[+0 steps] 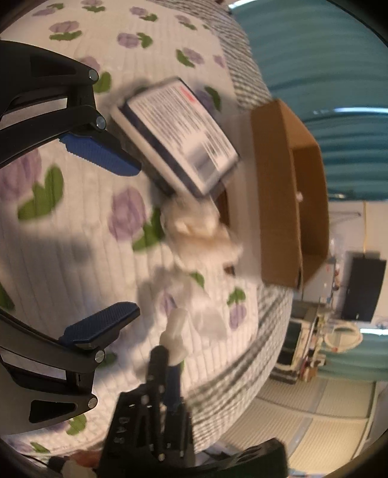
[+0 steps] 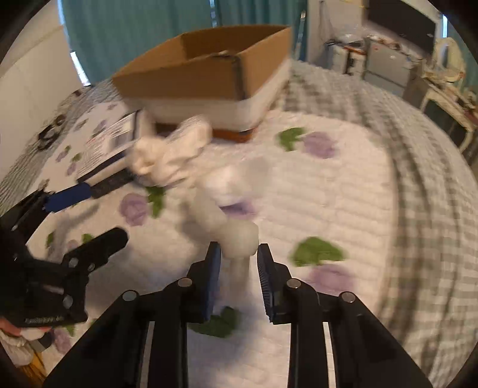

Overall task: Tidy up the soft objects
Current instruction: 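Grasp a white rolled cloth with the right gripper while the left grasps crumpled white tissue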

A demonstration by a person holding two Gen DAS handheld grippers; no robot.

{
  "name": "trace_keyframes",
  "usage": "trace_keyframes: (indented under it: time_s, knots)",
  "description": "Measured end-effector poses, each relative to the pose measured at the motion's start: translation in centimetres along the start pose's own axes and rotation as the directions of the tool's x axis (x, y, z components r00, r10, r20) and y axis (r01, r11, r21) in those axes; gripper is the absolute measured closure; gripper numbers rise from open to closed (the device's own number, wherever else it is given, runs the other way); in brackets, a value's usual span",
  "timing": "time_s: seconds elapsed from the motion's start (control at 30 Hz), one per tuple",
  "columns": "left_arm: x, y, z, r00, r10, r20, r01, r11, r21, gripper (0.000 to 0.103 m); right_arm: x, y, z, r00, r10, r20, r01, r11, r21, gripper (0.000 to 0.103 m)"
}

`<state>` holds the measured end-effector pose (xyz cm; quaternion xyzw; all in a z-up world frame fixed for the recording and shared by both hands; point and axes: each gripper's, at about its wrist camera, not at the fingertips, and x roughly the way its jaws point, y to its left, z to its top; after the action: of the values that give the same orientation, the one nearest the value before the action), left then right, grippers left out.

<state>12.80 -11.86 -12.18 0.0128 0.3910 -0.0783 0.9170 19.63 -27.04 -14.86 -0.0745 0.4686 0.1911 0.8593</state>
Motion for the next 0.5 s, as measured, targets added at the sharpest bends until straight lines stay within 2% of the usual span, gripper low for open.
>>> trace_keyframes:
  time_s: [0.17, 0.27, 0.37, 0.43, 0.5]
  knots:
    - [0.7, -3.0, 1.4, 1.0, -0.024, 0.017, 0.023, 0.999, 0.048, 0.016, -1.8, -3.7, 0.0, 0.999, -0.016, 0.052, 0.012, 0.997, 0.081, 0.082]
    - [1.7, -4.2, 2.2, 0.998, -0.057, 0.018, 0.056, 0.997, 0.06, 0.017, -2.2, -5.6, -0.2, 0.997, 0.01, 0.07, -0.019, 0.991, 0.13, 0.084]
    - [2.6, -4.8, 2.9, 1.0, -0.025, 0.018, 0.023, 0.994, 0.108, 0.017, -1.7, -5.7, -0.4, 0.993, 0.095, 0.068, -0.102, 0.989, 0.109, 0.084]
    - [2.7, -4.5, 2.8, 1.0, -0.007, 0.022, 0.005, 0.993, 0.119, 0.017, -1.2, -5.4, -0.5, 0.994, 0.076, 0.082, -0.085, 0.99, 0.117, 0.083]
    - [2.6, -4.0, 2.6, 1.0, -0.002, 0.021, 0.0, 0.994, 0.113, 0.017, -0.2, -5.0, -0.5, 0.991, 0.107, 0.076, -0.116, 0.986, 0.12, 0.082]
